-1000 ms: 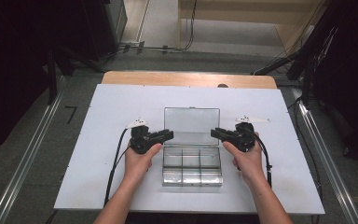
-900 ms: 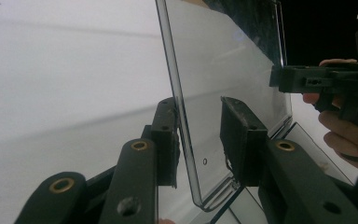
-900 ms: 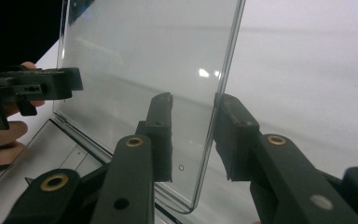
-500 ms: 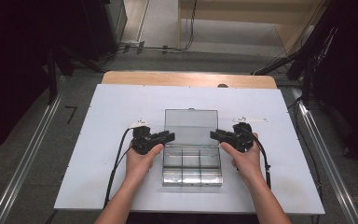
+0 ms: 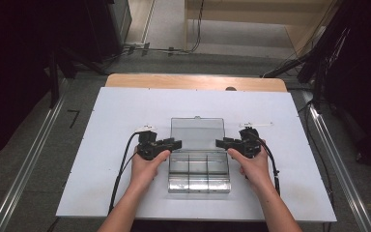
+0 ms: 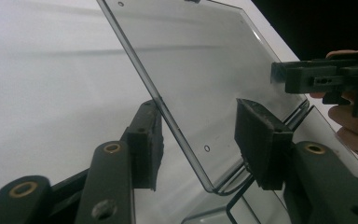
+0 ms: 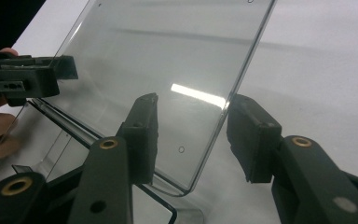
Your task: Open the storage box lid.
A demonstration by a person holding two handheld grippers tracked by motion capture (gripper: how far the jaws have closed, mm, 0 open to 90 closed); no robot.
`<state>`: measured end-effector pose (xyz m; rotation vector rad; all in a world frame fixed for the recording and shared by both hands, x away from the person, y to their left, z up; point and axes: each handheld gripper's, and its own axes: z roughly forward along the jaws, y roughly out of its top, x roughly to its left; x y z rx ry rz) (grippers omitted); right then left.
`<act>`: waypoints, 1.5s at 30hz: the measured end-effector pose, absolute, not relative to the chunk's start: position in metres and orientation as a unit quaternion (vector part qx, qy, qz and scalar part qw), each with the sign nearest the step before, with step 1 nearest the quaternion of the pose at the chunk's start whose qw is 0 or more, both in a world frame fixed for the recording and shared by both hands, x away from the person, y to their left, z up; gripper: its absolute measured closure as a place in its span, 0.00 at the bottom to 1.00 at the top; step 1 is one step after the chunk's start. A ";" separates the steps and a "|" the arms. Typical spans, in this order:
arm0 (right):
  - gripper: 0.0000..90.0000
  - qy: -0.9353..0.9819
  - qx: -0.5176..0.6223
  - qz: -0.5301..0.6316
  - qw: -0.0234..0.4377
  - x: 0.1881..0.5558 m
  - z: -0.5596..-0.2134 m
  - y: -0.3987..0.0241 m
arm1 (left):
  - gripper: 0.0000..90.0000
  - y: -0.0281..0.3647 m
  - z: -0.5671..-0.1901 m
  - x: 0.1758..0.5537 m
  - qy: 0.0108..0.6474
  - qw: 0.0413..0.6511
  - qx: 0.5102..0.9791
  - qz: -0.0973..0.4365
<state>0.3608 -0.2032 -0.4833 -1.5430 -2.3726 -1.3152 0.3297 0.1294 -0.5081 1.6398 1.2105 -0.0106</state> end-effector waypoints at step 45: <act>0.00 -0.792 -0.380 -0.474 -0.053 0.312 -0.456 -0.254 | 0.00 0.160 -0.479 0.268 0.384 0.566 0.724 0.086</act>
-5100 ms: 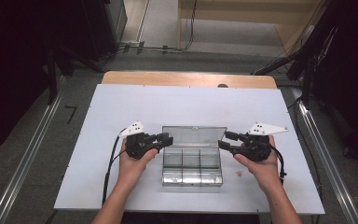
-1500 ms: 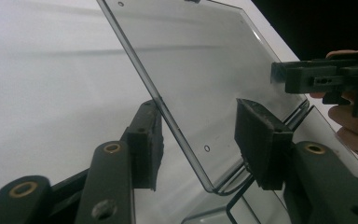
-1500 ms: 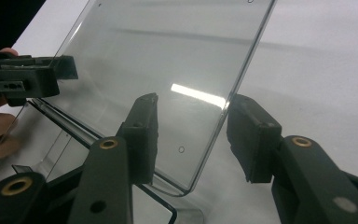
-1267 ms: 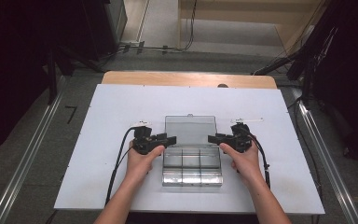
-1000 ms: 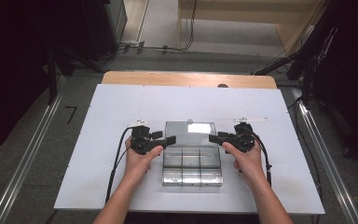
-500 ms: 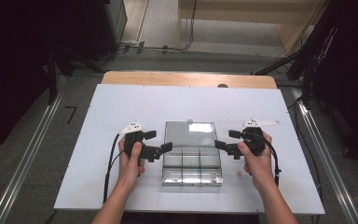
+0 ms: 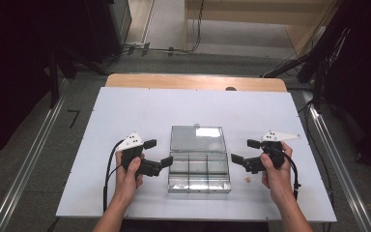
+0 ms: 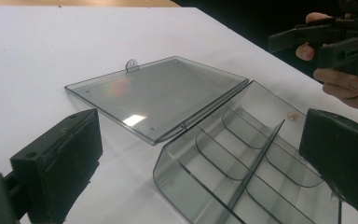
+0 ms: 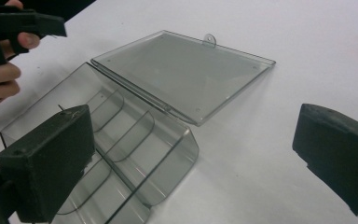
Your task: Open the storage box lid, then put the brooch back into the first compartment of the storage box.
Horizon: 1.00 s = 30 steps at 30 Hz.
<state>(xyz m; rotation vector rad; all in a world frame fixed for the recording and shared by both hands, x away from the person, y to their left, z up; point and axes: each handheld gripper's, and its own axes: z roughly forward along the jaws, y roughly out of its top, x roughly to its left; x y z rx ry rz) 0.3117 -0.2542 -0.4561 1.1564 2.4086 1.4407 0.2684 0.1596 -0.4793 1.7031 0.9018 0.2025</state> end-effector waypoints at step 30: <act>0.00 0.805 0.388 0.442 0.083 0.285 -0.461 -0.285 | 0.00 0.203 -0.492 0.227 0.376 0.566 0.726 0.106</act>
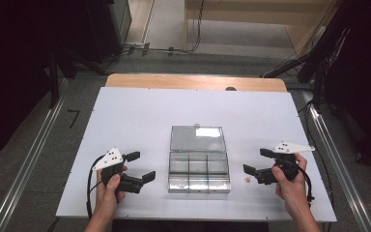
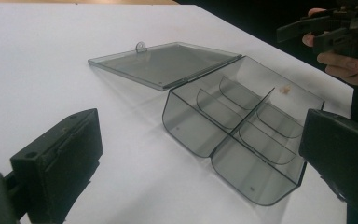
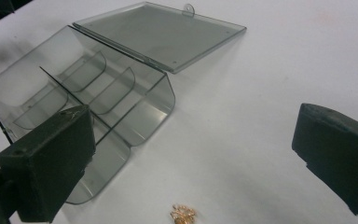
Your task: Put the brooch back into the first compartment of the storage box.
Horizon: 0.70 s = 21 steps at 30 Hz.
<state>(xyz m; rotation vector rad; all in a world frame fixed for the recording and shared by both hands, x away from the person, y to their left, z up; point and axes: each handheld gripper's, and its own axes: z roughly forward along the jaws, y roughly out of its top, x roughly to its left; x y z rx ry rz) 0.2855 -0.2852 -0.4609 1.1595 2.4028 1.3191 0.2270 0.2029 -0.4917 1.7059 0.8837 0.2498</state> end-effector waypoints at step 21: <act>0.60 0.824 0.396 0.402 0.055 0.270 -0.478 -0.298 | 0.00 0.233 -0.503 0.212 0.400 0.554 0.721 0.112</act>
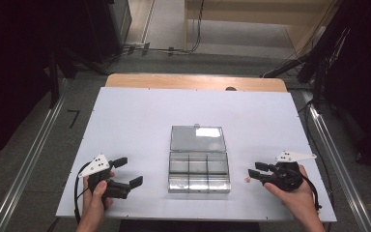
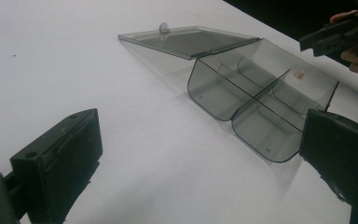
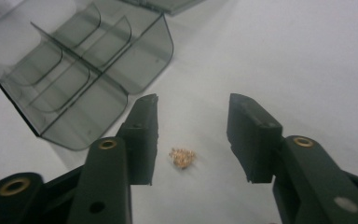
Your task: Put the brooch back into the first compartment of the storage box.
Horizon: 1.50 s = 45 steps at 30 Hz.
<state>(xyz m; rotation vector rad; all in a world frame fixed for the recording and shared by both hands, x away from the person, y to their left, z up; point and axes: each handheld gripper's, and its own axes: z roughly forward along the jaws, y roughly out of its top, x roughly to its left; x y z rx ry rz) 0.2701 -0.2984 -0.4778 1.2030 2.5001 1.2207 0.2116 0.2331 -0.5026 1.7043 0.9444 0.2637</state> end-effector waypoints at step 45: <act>0.98 0.827 0.414 0.381 0.018 0.263 -0.492 -0.296 | 0.00 0.236 -0.505 0.215 0.404 0.552 0.721 0.111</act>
